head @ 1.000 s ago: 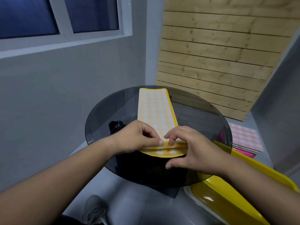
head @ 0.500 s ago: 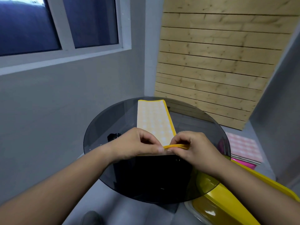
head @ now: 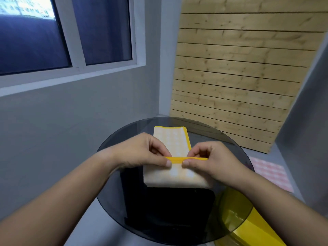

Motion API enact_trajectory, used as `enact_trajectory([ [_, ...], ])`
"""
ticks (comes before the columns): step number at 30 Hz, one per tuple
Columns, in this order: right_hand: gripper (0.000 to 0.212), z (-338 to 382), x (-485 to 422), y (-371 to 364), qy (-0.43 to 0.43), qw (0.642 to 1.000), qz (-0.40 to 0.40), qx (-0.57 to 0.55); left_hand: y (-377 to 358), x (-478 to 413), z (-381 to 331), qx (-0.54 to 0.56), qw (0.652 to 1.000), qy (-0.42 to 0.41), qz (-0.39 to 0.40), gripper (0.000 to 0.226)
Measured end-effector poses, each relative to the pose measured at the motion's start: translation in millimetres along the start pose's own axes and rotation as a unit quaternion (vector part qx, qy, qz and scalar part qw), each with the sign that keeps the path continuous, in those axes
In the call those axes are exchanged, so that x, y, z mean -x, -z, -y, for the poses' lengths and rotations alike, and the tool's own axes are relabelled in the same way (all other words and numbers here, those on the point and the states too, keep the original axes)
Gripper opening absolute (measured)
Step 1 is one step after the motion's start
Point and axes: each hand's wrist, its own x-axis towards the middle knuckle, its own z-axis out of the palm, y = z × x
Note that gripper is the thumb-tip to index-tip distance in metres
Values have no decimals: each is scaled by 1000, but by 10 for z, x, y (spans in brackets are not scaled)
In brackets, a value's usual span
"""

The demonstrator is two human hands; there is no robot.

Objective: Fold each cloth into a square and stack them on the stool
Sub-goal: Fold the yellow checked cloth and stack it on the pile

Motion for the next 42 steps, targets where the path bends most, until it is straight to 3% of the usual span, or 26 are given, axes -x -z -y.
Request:
enact_trajectory([
  [6, 24, -207, -523, 110, -81, 988, -105, -78, 83, -458, 156, 22, 981, 5, -193, 7],
  [9, 21, -473, -758, 90, -123, 977, -125, -124, 58, -729, 381, -3, 968, 22, -251, 8],
  [11, 17, -650, -874, 48, -145, 976, -129, -98, 47, -888, 552, -38, 960, 36, -274, 10],
  [16, 14, -1026, -1098, -54, -144, 983, -108, 27, -8, -1196, 921, -111, 952, 74, -277, 15],
  [21, 4, -1272, -1250, -97, -107, 985, -110, 83, -82, -1388, 1156, -167, 937, 99, -290, 12],
  [27, 6, -1375, -1260, -144, -79, 968, -118, 208, -170, -1469, 1261, -237, 918, 76, -308, 12],
  [34, 11, -1397, -1284, -146, -73, 964, -98, 235, -109, -1478, 1267, -236, 924, 96, -284, 21],
  [42, 14, -1384, -1297, -150, -74, 962, -78, 253, -202, -1385, 1180, -320, 908, 66, -261, 30],
])
